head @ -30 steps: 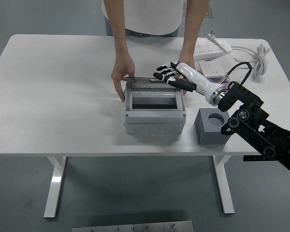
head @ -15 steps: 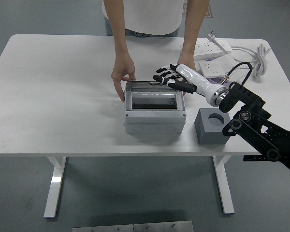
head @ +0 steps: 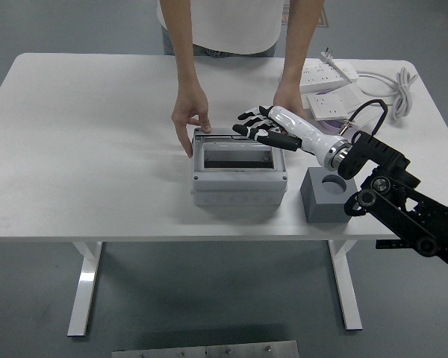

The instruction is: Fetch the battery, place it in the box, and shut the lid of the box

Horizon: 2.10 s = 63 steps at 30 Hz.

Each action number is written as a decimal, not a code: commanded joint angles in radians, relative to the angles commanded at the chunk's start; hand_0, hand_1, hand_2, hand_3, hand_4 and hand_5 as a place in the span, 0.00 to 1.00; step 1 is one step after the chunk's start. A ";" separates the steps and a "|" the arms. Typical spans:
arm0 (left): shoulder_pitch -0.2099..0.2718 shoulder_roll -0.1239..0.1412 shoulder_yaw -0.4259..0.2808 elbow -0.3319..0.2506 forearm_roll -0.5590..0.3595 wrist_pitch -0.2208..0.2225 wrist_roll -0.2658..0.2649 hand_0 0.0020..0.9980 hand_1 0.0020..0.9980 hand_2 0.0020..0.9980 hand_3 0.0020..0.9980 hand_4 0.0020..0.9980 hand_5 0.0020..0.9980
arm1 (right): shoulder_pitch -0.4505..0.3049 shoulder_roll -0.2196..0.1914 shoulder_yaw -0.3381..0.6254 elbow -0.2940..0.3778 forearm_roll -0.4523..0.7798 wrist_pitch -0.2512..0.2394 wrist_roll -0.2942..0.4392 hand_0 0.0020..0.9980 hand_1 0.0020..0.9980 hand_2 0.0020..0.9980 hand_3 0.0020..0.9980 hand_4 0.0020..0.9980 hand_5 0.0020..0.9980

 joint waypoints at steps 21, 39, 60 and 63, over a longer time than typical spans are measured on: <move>0.004 -0.004 -0.002 -0.001 0.002 -0.006 0.005 0.62 0.70 0.63 0.60 0.65 0.06 | -0.031 -0.005 0.080 -0.003 -0.009 0.032 -0.017 0.73 0.64 0.75 0.82 0.97 1.00; 0.009 -0.014 0.002 0.001 -0.012 -0.018 0.002 0.62 0.70 0.62 0.60 0.65 0.06 | -0.233 0.011 0.441 -0.025 0.205 -0.010 0.206 0.53 0.54 0.67 0.73 0.95 1.00; 0.012 -0.024 0.009 0.005 -0.024 -0.027 -0.007 0.62 0.70 0.62 0.60 0.65 0.06 | -0.313 0.090 0.589 -0.097 0.360 -0.094 0.449 0.46 0.55 0.63 0.64 0.82 0.42; 0.012 -0.025 0.009 0.005 -0.024 -0.027 -0.008 0.62 0.70 0.62 0.60 0.65 0.06 | -0.319 0.095 0.594 -0.106 0.353 -0.093 0.451 0.52 0.60 0.63 0.64 0.82 0.41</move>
